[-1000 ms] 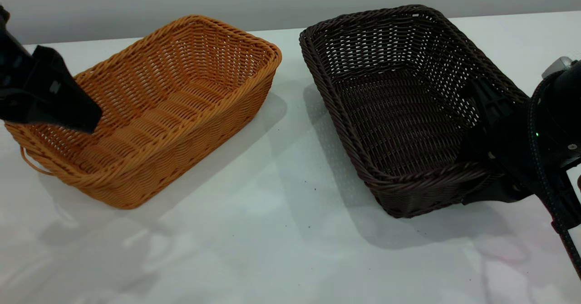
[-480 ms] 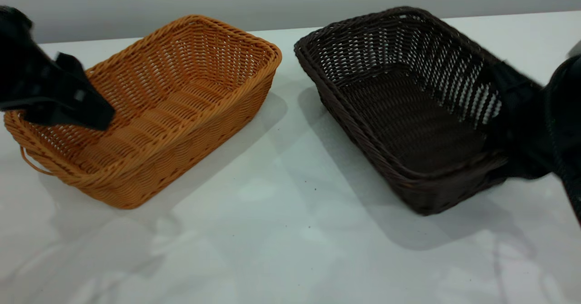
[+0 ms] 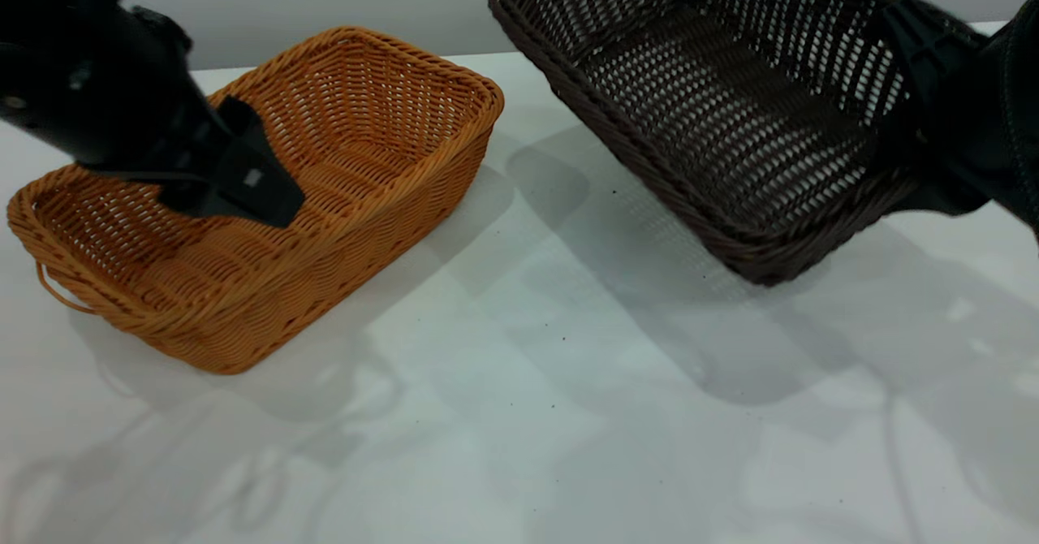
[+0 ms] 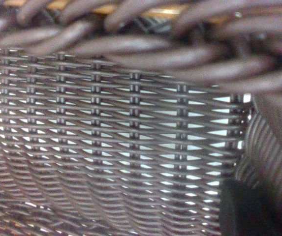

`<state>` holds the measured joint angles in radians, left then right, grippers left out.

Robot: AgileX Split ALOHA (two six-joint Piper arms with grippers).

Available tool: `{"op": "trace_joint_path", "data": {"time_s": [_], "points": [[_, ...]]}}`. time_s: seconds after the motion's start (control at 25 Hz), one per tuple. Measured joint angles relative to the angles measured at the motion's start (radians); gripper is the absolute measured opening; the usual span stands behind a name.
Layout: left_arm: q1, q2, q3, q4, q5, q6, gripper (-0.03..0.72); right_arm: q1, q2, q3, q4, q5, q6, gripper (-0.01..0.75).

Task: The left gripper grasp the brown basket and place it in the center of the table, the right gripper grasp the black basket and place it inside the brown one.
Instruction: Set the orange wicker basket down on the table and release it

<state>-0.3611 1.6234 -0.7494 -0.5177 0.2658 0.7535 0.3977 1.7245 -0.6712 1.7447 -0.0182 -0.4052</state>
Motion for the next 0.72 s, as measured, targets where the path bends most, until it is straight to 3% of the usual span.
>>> {"op": "trace_joint_path", "data": {"time_s": [0.72], "points": [[-0.024,0.241,-0.12,0.0,-0.086,0.002,0.396,0.0,-0.004,-0.046,0.0,0.031,-0.086,0.12]]}}
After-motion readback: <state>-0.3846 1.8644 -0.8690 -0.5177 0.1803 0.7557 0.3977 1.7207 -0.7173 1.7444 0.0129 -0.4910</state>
